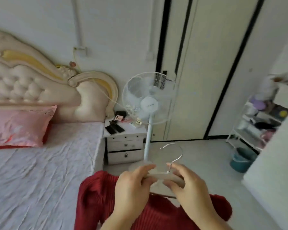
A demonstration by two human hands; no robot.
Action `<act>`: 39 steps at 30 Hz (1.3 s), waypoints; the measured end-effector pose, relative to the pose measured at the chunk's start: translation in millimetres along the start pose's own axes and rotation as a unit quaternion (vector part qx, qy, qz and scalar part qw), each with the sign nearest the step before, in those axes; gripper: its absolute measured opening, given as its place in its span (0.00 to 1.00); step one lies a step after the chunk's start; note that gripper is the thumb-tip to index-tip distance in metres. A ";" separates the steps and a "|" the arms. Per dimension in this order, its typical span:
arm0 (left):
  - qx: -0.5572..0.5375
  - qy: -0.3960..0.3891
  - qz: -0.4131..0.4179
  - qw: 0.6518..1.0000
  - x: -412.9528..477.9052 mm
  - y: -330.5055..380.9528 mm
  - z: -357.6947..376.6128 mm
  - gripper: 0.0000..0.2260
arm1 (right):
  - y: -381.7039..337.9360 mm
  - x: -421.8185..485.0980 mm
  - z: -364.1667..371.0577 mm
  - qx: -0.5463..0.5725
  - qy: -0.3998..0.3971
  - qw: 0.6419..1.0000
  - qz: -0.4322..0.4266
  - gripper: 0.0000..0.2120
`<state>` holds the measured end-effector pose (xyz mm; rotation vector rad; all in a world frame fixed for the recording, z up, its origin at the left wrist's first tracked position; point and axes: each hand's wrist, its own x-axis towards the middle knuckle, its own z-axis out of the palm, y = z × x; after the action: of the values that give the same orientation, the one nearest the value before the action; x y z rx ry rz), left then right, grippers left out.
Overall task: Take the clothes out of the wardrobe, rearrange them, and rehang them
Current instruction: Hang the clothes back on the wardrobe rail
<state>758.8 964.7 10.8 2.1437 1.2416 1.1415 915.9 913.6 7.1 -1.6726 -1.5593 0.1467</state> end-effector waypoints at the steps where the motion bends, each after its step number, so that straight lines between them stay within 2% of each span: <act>1: -0.011 -0.018 0.025 0.999 -3.2 25.2 20.8 0.14 | 17.4 -17.7 -28.2 -0.030 0.028 0.999 0.006 0.24; 4: -0.055 -0.081 0.075 0.992 -21.1 108.0 82.8 0.14 | 63.4 -79.9 -119.2 -0.142 0.110 0.983 0.019 0.26; 8: -0.140 -0.186 0.116 0.966 -64.6 222.6 156.9 0.12 | 104.1 -173.1 -242.1 -0.243 0.181 0.951 0.061 0.21; 11: -0.202 -0.255 0.153 0.933 -110.6 307.3 204.3 0.11 | 115.6 -243.7 -325.3 -0.330 0.223 0.911 0.111 0.17; 17: -0.300 -0.375 0.209 0.852 -185.1 442.0 267.6 0.18 | 120.2 -359.9 -441.0 -0.458 0.274 0.821 0.203 0.19; 22: -0.346 -0.463 0.262 0.773 -244.2 531.5 300.8 0.14 | 98.4 -437.6 -505.9 -0.551 0.281 0.731 0.287 0.21; 27: -0.376 -0.530 0.333 0.683 -295.1 602.3 316.5 0.11 | 67.7 -490.6 -548.1 -0.623 0.327 0.628 0.331 0.17; 31: -0.417 -0.564 0.354 0.618 -330.9 648.4 330.3 0.13 | 50.6 -526.7 -572.1 -0.651 0.320 0.587 0.359 0.15; 36: -0.436 -0.575 0.382 0.578 -382.9 690.7 349.2 0.10 | 40.2 -569.0 -600.5 -0.662 0.298 0.549 0.414 0.15; 39: -0.441 -0.561 0.436 0.548 -414.4 715.4 358.4 0.11 | 41.7 -599.7 -622.8 -0.667 0.294 0.531 0.432 0.15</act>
<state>1309.1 257.4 105.0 1.8085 -0.9265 0.1886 1180.4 98.3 127.9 -2.9999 0.1309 -1.3136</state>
